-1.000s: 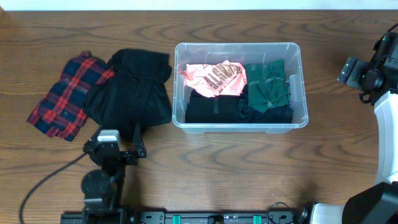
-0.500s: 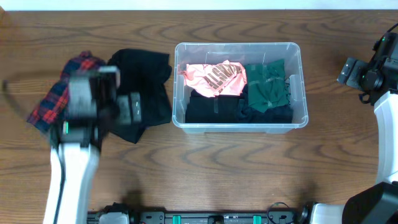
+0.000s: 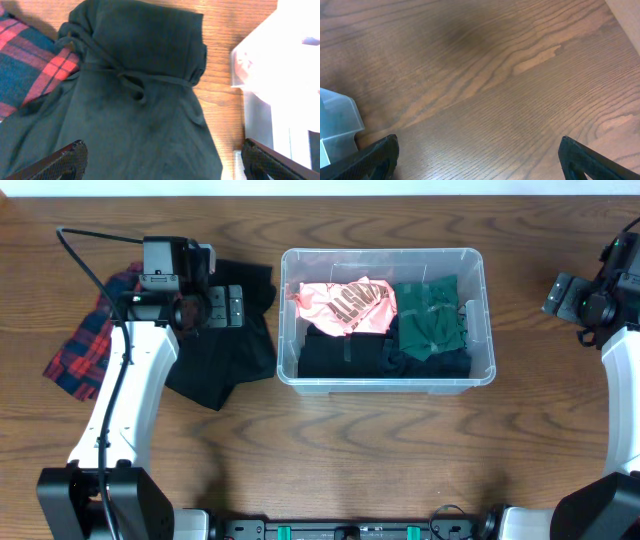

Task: Pack container
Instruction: 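Move the left gripper to the black garment left of the bin, then grasp the black garment with the left gripper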

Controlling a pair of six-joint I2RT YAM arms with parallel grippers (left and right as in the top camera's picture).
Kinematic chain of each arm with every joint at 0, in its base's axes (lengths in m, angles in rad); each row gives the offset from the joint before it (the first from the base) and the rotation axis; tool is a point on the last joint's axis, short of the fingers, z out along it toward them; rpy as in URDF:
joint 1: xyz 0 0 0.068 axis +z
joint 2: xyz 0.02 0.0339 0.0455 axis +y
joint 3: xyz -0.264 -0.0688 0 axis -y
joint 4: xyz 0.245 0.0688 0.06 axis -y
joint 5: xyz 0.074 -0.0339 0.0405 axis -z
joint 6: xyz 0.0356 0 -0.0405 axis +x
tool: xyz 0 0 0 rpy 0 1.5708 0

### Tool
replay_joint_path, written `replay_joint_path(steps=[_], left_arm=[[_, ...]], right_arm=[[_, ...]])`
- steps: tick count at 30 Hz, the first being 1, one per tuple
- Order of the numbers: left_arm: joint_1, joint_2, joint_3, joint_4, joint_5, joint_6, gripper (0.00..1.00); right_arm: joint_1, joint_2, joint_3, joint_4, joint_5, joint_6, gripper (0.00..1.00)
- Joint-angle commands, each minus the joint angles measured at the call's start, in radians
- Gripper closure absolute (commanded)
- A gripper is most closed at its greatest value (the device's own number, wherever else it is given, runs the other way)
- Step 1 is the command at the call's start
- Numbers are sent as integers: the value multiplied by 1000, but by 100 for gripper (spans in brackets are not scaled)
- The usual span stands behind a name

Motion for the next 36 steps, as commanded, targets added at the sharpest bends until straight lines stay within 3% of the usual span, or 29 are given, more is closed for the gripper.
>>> replay_joint_path(steps=[1,9,36], left_arm=[[-41,-3,21,0,-51,-3,2],[-148,10,17,8,-290,11,2],[-155,281,-1,84,-256,3,1]], right_arm=[[-3,2,3,-2,3,0,1],[-3,2,3,-2,3,0,1],[-3,2,3,-2,4,0,1]])
